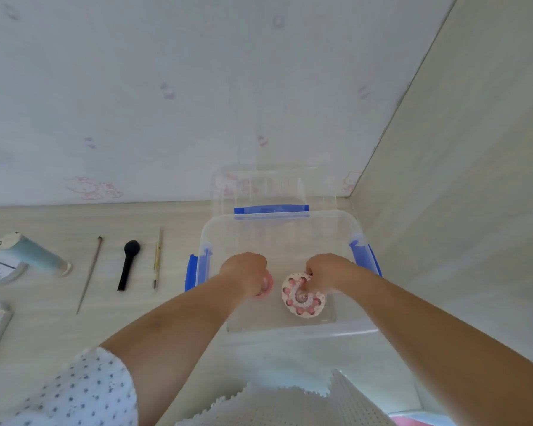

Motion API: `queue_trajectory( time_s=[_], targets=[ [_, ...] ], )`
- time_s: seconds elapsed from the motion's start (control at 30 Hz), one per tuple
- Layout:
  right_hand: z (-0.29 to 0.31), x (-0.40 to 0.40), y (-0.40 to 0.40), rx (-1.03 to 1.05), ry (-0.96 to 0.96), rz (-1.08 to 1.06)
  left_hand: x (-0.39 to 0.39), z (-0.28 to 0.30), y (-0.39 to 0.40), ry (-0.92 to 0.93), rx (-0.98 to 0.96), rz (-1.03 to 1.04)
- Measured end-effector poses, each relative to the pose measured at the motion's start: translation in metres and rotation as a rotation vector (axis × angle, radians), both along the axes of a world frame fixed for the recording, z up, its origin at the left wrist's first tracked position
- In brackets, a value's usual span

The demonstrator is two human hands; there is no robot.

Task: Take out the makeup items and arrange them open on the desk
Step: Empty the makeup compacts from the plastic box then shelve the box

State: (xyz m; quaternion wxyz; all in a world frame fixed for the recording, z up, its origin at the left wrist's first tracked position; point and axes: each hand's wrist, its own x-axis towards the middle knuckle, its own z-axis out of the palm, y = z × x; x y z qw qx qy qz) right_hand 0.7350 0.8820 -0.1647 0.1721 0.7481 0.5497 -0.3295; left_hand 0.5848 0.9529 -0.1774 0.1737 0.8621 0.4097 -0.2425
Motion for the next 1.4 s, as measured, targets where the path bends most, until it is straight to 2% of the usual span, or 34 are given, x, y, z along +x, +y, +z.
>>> queue_trajectory(
  time_s=[0.13,0.23,0.33,0.47,0.6,0.8,0.97,1.2,1.4],
  targets=[
    [0.026,0.006,-0.003,0.144,-0.032,-0.091,-0.014,0.033,0.005,-0.314,-0.063,0.154],
    [0.053,0.007,-0.001,0.25,-0.03,-0.116,-0.036,0.059,0.01,-0.648,-0.304,0.383],
    [0.081,0.004,-0.002,0.368,0.044,-0.173,-0.059,0.079,0.012,-0.894,-0.441,0.516],
    [0.112,-0.012,0.002,0.486,0.206,-0.222,-0.094,0.087,0.014,-1.102,-0.565,0.726],
    [0.133,-0.047,0.019,0.564,0.284,-0.198,-0.14,0.085,0.014,-1.208,-0.607,0.874],
    [0.139,-0.131,0.052,0.526,0.393,-0.113,-0.222,0.082,0.018,-1.252,-0.57,1.007],
    [0.123,-0.205,0.081,0.451,0.384,-0.033,-0.294,0.072,0.02,-1.23,-0.544,1.116],
    [0.064,-0.283,0.102,0.3,0.448,-0.055,-0.383,0.026,0.024,-1.074,-0.487,1.25],
    [0.003,-0.316,0.091,0.162,0.51,-0.215,-0.426,-0.019,0.031,-0.832,-0.487,1.22]
  ],
)
